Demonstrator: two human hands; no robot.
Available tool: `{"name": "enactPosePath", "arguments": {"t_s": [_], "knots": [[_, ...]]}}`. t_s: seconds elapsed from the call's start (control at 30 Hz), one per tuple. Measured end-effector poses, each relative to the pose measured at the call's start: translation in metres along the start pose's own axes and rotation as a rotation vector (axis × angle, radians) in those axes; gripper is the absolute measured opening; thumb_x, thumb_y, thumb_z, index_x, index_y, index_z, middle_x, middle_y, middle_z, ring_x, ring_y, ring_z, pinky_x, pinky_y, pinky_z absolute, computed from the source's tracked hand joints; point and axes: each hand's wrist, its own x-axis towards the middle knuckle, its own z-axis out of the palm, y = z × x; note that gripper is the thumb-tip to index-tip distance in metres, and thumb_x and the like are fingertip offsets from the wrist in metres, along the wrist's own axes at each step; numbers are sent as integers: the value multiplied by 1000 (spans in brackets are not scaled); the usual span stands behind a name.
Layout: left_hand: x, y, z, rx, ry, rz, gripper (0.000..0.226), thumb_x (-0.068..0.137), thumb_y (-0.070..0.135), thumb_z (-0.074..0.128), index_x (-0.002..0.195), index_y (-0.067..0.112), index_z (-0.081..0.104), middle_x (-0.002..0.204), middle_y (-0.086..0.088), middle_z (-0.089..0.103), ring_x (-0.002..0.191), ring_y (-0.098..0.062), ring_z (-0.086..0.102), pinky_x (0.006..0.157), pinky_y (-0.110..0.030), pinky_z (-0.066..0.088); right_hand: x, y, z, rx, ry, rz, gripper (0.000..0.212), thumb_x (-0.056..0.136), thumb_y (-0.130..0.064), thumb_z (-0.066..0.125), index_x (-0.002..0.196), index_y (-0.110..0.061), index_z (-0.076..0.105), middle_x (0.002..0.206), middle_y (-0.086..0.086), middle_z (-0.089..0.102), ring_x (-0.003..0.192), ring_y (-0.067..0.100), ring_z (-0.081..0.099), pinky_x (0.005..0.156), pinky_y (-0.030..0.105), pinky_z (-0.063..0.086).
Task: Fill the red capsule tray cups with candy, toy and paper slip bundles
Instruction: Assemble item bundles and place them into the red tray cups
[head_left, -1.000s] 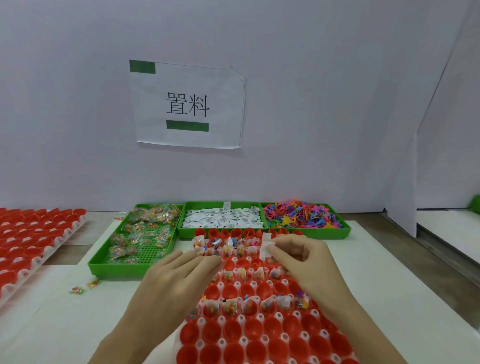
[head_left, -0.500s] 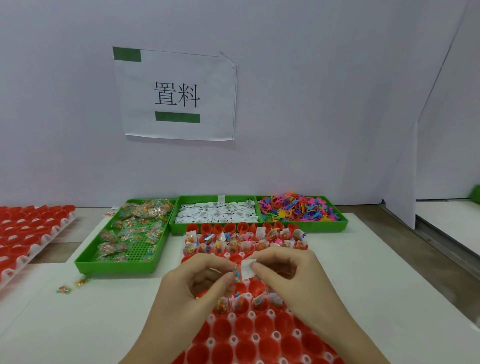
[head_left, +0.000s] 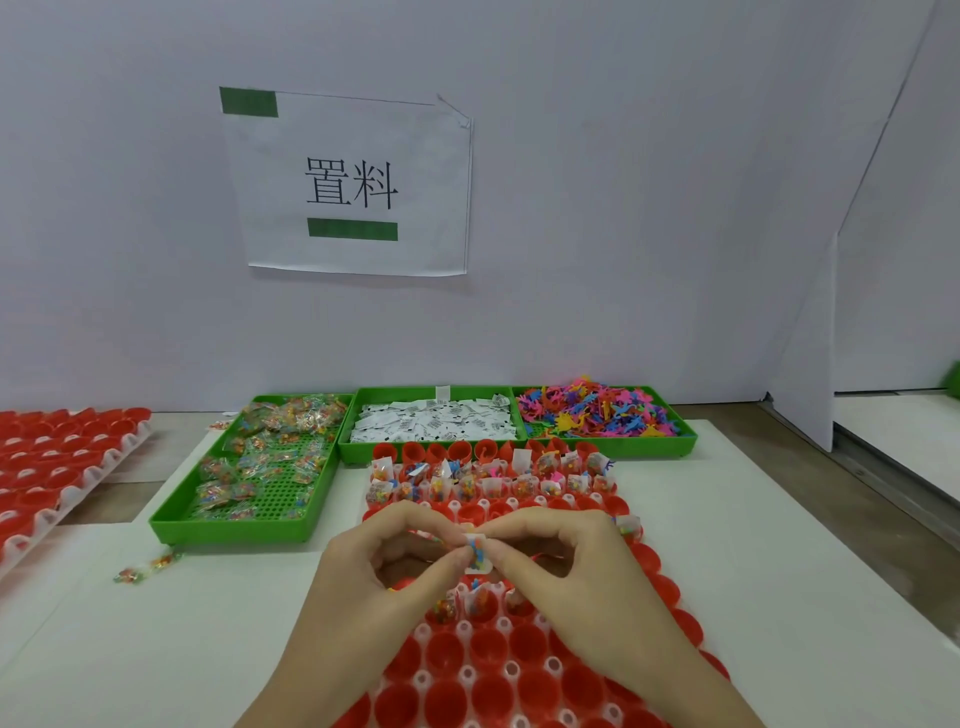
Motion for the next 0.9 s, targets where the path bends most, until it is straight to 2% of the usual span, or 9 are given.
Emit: {"name": "enactPosePath", "arguments": {"t_s": [0.13,0.27,0.37,0.47,0.67,0.8,0.9], "knots": [[1,2,-2,3,7,6,14,79,18,84,89,22,75,86,-9,78,79,-26,76,77,-42,62,1,1,2,13,-16,-8,21,98,-22,67,103,-39,79,93,-13,76,89,10,72,74,24,59],[1,0,-1,-17,29,30,37,77,13,86,108,29,72,90,-9,75,80,-26,76,76,-35,63,1,2,1,92,-28,25,20,96,-18,69,102,-35,78,92,-4,77,86,15,74,73,26,60],[1,-1,-2,24,-8,29,23,80,15,84,99,26,79,86,-7,76,80,-23,75,78,-37,62,1,1,-3,181,-17,66,14,93,-15,73,98,-28,76,91,2,77,81,18,76,68,26,60],[0,-1,-3,65,-2,47,12,83,15,82,90,23,78,86,-6,76,82,-22,74,74,-28,60,3,1,-16,148,-26,64,14,97,-11,67,98,-21,77,90,2,78,80,17,75,67,23,59],[2,0,-9,90,13,31,11,87,13,79,88,23,75,84,-5,74,78,-18,72,70,-21,55,10,12,-58,211,188,165,20,100,-12,61,98,-21,79,88,8,77,79,22,74,65,20,56],[3,-2,-11,133,14,38,7,89,12,77,87,17,73,83,-3,73,77,-19,70,70,-24,56,13,30,-68,218,271,251,21,101,-11,58,99,-18,78,87,8,76,76,21,72,63,22,56],[4,-2,-13,157,28,48,7,91,8,75,89,13,71,82,-2,70,76,-20,68,72,-34,57,19,39,-73,136,309,287,22,102,-9,58,98,-17,78,86,5,77,75,19,72,61,23,57]]}}
